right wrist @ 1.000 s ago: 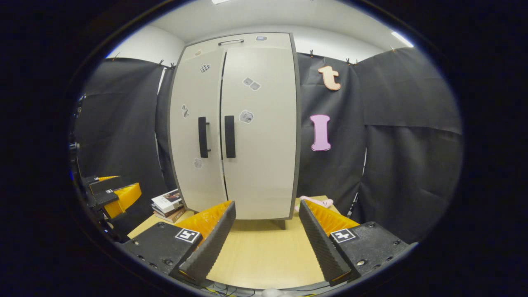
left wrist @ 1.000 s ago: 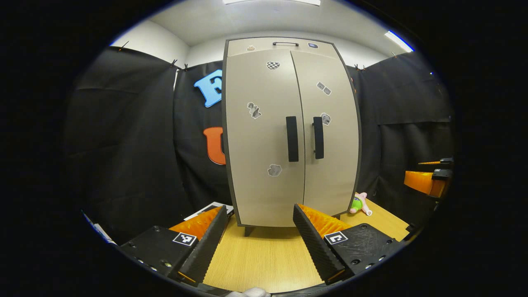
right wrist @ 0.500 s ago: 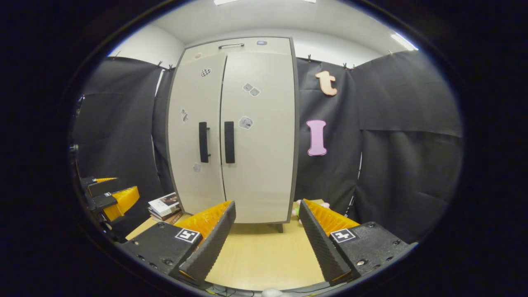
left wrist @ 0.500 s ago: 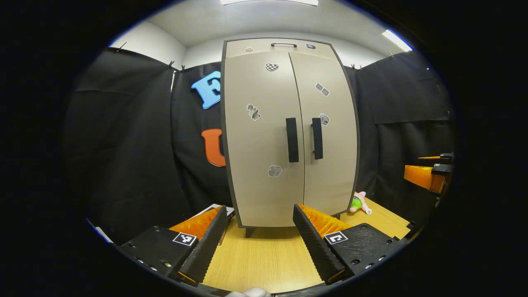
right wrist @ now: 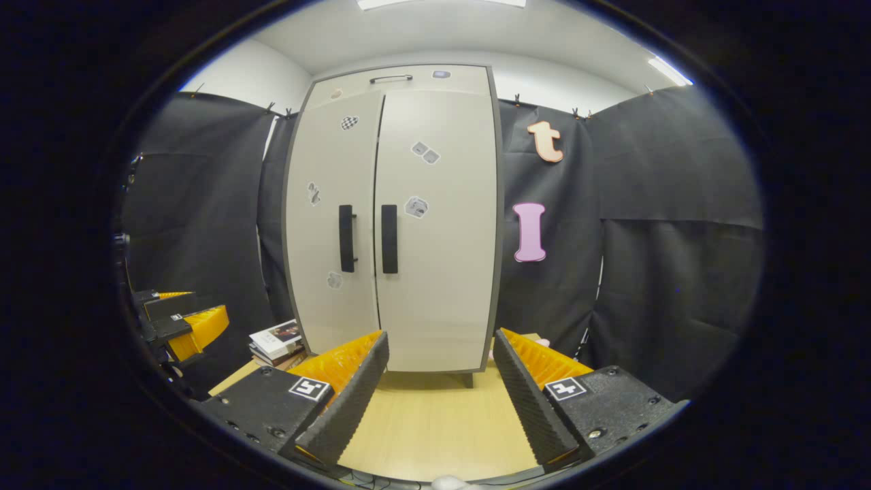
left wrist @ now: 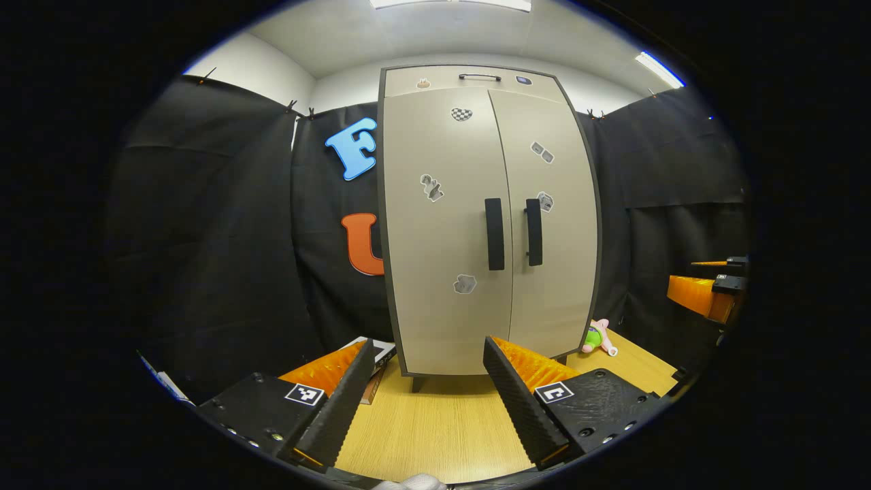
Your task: Grab one shoe with the right hand and put it into the shoe cabinet, grab the other shoe with the left hand and put it into the shoe cabinet; then close the right door with the right hand and the left door with the left hand.
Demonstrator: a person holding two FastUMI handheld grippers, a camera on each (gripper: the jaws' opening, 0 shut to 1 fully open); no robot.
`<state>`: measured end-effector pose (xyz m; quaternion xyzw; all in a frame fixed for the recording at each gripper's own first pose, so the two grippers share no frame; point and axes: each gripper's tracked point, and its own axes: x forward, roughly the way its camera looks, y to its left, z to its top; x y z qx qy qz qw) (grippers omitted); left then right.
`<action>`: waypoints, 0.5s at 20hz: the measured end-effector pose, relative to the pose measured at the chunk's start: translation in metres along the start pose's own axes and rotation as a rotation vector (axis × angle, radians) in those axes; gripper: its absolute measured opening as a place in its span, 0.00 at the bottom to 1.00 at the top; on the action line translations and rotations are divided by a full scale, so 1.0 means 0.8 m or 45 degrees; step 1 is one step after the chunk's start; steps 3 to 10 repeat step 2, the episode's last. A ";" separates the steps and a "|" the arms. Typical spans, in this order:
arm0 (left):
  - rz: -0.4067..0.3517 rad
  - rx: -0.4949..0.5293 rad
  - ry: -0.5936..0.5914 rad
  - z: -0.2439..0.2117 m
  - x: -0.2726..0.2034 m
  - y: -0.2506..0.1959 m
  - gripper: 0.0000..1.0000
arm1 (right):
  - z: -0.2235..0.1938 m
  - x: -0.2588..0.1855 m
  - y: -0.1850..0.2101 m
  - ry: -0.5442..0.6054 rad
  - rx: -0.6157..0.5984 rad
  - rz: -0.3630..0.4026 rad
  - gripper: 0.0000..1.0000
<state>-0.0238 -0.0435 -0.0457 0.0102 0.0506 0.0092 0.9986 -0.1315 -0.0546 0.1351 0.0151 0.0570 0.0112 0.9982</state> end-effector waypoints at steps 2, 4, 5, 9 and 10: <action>0.014 0.002 -0.001 0.002 -0.002 0.004 0.96 | 0.002 0.002 0.003 -0.004 0.004 0.012 1.00; 0.014 0.002 -0.001 0.002 -0.002 0.004 0.96 | 0.002 0.002 0.003 -0.004 0.004 0.012 1.00; 0.014 0.002 -0.001 0.002 -0.002 0.004 0.96 | 0.002 0.002 0.003 -0.004 0.004 0.012 1.00; 0.014 0.002 -0.001 0.002 -0.002 0.004 0.96 | 0.002 0.002 0.003 -0.004 0.004 0.012 1.00; 0.014 0.002 -0.001 0.002 -0.002 0.004 0.96 | 0.002 0.002 0.003 -0.004 0.004 0.012 1.00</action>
